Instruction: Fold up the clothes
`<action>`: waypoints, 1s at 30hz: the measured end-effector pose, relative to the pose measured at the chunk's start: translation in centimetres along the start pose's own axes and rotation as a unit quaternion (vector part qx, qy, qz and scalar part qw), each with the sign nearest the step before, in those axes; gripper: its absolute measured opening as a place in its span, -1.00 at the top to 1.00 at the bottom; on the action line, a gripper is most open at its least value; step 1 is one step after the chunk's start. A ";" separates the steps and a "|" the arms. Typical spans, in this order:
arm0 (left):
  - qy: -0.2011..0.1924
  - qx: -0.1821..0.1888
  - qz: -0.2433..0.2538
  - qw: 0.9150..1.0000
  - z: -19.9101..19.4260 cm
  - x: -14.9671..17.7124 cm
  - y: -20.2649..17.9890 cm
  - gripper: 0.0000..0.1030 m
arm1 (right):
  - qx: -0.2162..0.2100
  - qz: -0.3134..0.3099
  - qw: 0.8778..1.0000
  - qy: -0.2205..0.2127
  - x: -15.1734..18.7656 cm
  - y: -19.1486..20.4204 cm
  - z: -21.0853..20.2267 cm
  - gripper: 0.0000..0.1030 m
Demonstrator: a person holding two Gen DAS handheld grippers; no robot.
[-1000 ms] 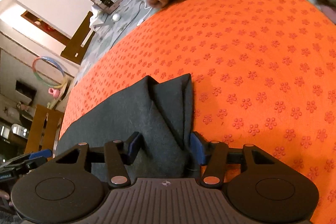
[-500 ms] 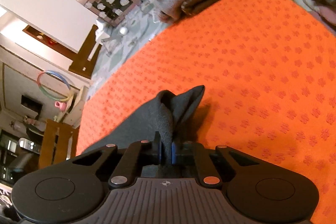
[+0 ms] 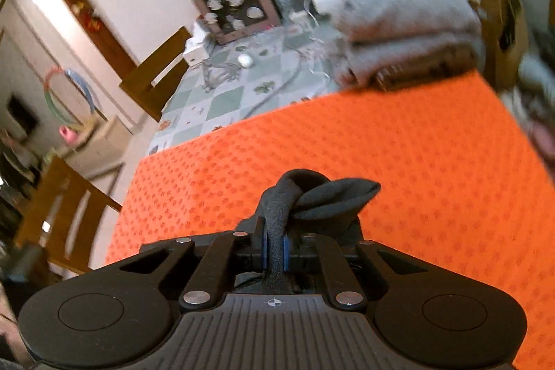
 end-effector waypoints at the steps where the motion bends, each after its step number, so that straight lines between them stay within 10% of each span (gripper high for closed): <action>1: -0.009 0.001 -0.008 1.000 -1.1 0.0 0.9 0.01 | 0.010 -0.016 1.000 -0.004 0.0 1.4 -0.1 0.80; 9: -0.053 -0.004 -0.051 0.997 -8.9 0.7 10.8 0.01 | 0.116 -0.140 0.983 -0.010 2.0 14.3 3.1 0.80; 17: -0.063 -0.020 -0.080 0.995 -15.9 2.1 19.8 0.01 | 0.222 -0.280 0.934 0.023 6.7 23.3 11.9 0.80; 30: -0.056 0.023 -0.076 0.995 -18.1 -1.5 23.7 0.01 | 0.263 -0.343 0.898 0.085 14.7 26.4 23.6 0.42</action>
Point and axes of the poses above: each gripper's, at about its wrist camera, not at the fingertips, and z roughly the way its jaws point, y to its left, x to its underside, the point moved 4 cm from there along z, roughly the way its jaws point, and after that the axes turned 7 degrees about -x, right-handed, at the moved point
